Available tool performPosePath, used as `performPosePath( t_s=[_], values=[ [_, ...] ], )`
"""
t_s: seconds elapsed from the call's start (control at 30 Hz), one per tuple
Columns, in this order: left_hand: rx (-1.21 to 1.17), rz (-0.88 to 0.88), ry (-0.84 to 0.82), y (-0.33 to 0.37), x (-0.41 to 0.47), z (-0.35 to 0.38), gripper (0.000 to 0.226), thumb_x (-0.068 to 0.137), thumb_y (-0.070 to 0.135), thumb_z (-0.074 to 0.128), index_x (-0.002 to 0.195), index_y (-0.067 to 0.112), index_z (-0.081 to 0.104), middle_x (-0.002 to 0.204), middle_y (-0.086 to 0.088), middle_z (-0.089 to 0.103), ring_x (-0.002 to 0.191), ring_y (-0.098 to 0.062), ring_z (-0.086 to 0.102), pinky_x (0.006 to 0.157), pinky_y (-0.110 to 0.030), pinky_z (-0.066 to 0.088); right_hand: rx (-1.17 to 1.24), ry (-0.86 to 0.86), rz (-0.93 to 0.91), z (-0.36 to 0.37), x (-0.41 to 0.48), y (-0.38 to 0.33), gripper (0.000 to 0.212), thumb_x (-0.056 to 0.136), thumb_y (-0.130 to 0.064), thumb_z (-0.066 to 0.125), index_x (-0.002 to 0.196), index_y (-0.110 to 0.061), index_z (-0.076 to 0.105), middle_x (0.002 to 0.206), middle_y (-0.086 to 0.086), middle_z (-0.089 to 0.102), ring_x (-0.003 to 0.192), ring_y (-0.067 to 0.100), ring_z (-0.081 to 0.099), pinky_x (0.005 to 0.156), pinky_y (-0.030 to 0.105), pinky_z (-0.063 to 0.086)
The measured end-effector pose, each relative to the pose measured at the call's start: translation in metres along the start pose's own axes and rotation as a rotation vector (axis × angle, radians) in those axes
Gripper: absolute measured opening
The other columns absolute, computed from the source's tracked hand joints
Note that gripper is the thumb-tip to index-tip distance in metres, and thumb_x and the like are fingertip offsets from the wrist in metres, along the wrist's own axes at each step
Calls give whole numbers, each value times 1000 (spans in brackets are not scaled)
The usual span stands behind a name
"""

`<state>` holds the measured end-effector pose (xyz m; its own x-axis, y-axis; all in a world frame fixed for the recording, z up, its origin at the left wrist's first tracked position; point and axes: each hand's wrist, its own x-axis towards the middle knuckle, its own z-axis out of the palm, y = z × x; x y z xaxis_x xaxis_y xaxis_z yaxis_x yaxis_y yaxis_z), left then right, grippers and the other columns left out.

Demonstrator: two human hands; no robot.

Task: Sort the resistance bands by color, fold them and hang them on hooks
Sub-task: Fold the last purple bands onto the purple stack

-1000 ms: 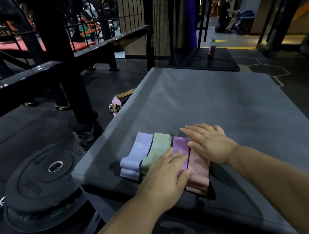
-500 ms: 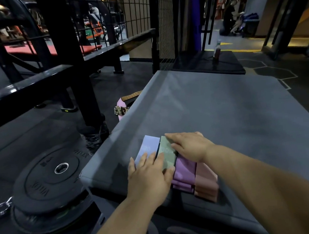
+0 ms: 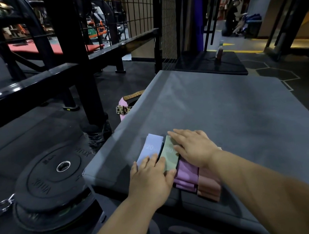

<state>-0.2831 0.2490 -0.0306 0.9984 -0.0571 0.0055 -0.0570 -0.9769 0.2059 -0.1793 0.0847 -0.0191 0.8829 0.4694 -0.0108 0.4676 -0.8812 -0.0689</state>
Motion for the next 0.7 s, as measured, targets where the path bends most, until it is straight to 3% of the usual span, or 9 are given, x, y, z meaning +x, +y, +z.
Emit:
performPosePath(
  t_s=[0.17,0.3,0.7],
  values=[
    [14,4,-34,-3,1,5,55,100,54,23,150,31,23,162,5,13,149,-17,8,119,-44,8,-29,-94,-107,7,-2,-3,64,96,-61,10,155,-37,8,164,-11,-6,151,13,-2,121,41,7],
    [28,25,-58,-3,2,5,56,101,52,23,152,29,19,162,5,12,149,-18,5,120,-44,7,2,-138,-108,14,0,2,55,103,-51,21,155,-38,5,163,-14,-9,151,11,-6,122,40,2],
    [56,3,-110,-4,4,11,61,102,51,21,155,25,8,164,3,2,150,-19,-1,121,-44,5,-20,-159,-113,19,5,3,55,103,-51,19,155,-39,2,163,-15,-8,150,10,-7,122,42,1]
  ],
)
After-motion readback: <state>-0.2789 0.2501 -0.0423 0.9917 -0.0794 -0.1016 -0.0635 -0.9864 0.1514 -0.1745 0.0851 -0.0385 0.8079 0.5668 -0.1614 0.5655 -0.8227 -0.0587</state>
